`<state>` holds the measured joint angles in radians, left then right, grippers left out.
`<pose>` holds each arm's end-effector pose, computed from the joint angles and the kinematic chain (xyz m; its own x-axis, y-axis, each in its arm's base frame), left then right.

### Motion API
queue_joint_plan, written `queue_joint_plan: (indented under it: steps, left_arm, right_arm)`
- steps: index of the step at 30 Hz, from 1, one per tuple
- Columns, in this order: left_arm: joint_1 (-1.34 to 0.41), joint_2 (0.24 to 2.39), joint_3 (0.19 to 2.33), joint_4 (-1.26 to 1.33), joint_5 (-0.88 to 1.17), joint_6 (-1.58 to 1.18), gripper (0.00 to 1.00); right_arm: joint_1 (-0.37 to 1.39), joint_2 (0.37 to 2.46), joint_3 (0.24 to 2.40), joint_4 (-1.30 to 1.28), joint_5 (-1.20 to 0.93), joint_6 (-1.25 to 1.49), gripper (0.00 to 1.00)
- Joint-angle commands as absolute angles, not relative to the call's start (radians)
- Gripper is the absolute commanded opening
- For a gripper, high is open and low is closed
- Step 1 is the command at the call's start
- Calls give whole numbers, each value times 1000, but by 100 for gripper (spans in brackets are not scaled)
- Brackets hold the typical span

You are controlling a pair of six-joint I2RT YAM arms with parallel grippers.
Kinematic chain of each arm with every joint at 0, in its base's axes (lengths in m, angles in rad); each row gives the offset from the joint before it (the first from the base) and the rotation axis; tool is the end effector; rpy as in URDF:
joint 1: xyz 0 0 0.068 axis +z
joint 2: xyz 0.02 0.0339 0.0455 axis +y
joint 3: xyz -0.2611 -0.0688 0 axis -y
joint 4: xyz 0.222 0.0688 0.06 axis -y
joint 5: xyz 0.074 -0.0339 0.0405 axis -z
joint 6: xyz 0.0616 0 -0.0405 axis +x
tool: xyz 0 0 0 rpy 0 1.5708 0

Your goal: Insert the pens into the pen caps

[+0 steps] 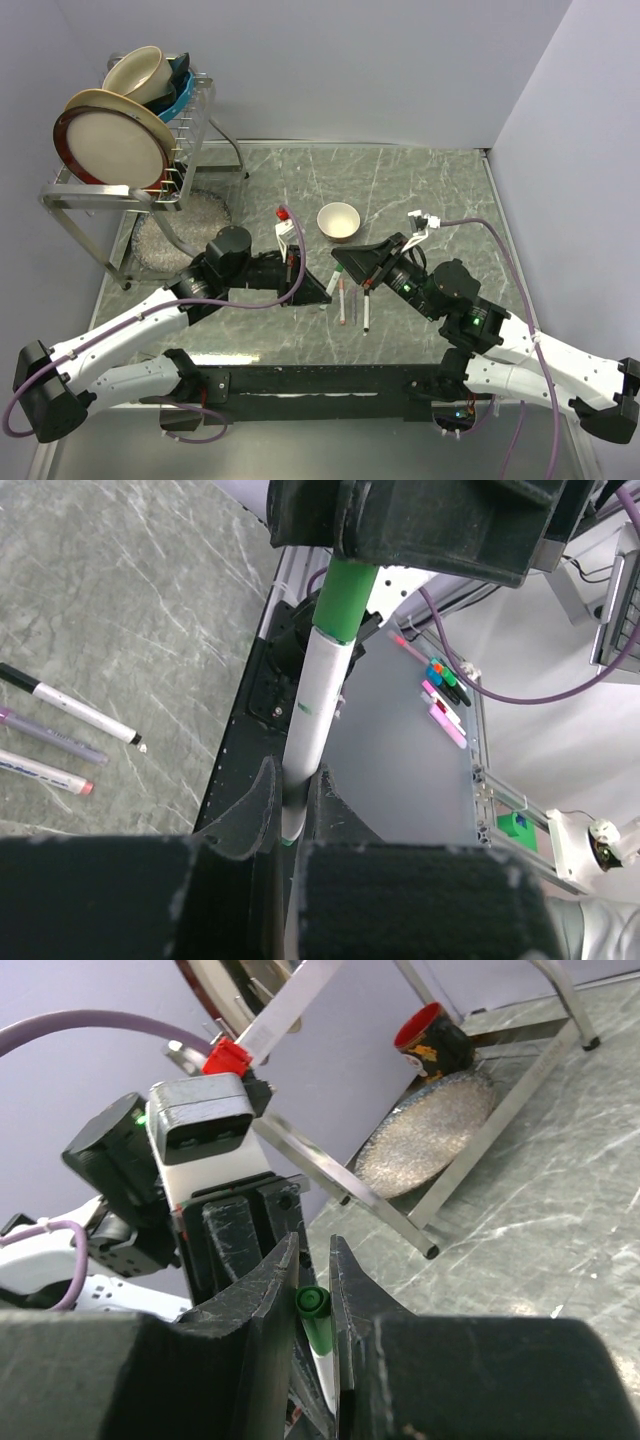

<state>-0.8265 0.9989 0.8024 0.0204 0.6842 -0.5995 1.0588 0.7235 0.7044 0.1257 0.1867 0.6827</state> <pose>0.1258 -0.1941 0.3272 -0.6575 0.0685 -0.7504 0.7517 0.1282 -0.6469 0.0987 0.1523 0.3564 -0.4429 0.4772 -0.7590 -0.6274 0.4398 0.6426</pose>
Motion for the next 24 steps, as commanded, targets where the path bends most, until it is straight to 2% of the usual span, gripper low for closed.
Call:
queue_joint_plan:
  steps: [1, 8, 18, 24]
  left_arm:
    - [-733, 985, 923, 353, 446, -658, 1]
    - [-715, 989, 937, 345, 483, -663, 1]
    - [-696, 991, 982, 239, 460, -580, 1]
    - [-660, 983, 974, 256, 472, -604, 1]
  right_arm:
    - [1150, 765, 649, -106, -190, 715, 0]
    - [1177, 813, 637, -107, -244, 704, 0]
    - [1209, 847, 664, -265, -302, 669, 0]
    - [1219, 857, 660, -233, -342, 701, 0]
